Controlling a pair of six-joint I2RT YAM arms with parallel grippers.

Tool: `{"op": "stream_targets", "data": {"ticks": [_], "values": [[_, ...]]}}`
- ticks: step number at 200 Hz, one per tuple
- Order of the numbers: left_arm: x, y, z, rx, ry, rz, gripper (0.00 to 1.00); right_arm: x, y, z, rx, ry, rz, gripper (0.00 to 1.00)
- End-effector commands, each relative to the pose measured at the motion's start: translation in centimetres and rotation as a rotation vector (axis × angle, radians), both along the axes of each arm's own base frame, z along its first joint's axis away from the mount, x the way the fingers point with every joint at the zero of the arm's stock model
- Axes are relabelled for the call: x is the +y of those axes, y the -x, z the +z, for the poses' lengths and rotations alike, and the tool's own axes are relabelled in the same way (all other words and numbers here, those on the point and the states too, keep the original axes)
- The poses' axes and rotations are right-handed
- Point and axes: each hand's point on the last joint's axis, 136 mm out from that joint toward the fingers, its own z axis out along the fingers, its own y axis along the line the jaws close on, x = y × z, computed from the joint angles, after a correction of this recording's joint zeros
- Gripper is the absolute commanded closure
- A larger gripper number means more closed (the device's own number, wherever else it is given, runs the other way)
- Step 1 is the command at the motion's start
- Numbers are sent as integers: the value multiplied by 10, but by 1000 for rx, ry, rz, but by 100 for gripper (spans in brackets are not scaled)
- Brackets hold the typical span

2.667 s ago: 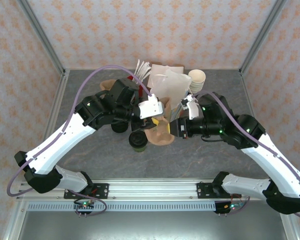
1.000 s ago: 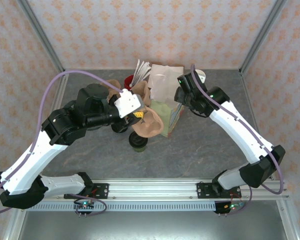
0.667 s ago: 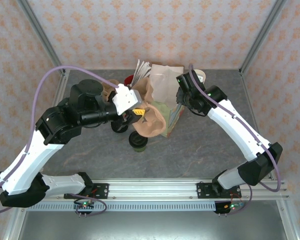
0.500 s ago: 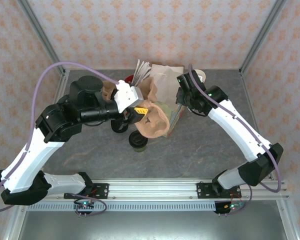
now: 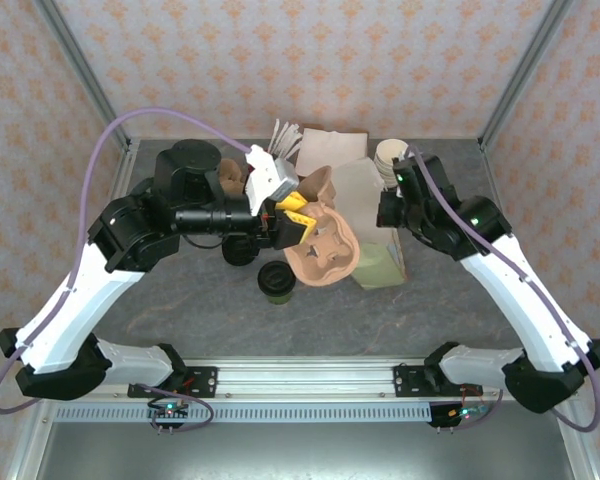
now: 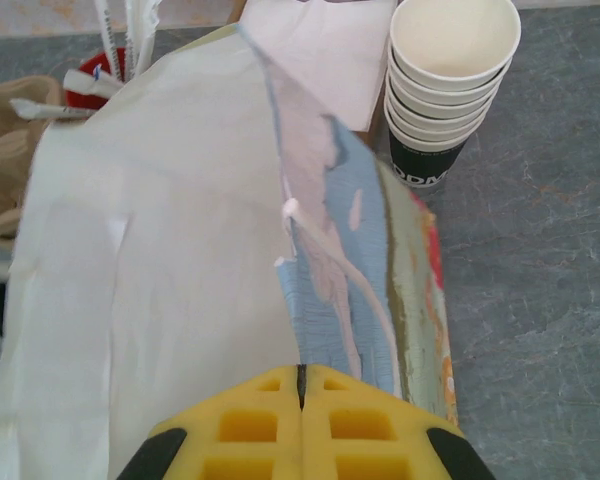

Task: Pack the takeout coffee

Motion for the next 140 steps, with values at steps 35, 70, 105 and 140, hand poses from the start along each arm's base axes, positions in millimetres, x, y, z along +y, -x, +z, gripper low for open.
{"op": "stream_targets", "data": {"ticks": [35,70,105,140], "values": [[-33,-13,-3,98,63,-48,65,-9,24,-15,8,67,100,100],[-49,-19,-12,141,58,-87,65,-8,25,-15,-14,70,120,100],[-63,-27,-28,183,41,-110,65,-5,25,-9,-37,57,137,100],[-73,-31,-39,212,27,-146,65,-7,27,-7,-54,56,138,100]]}}
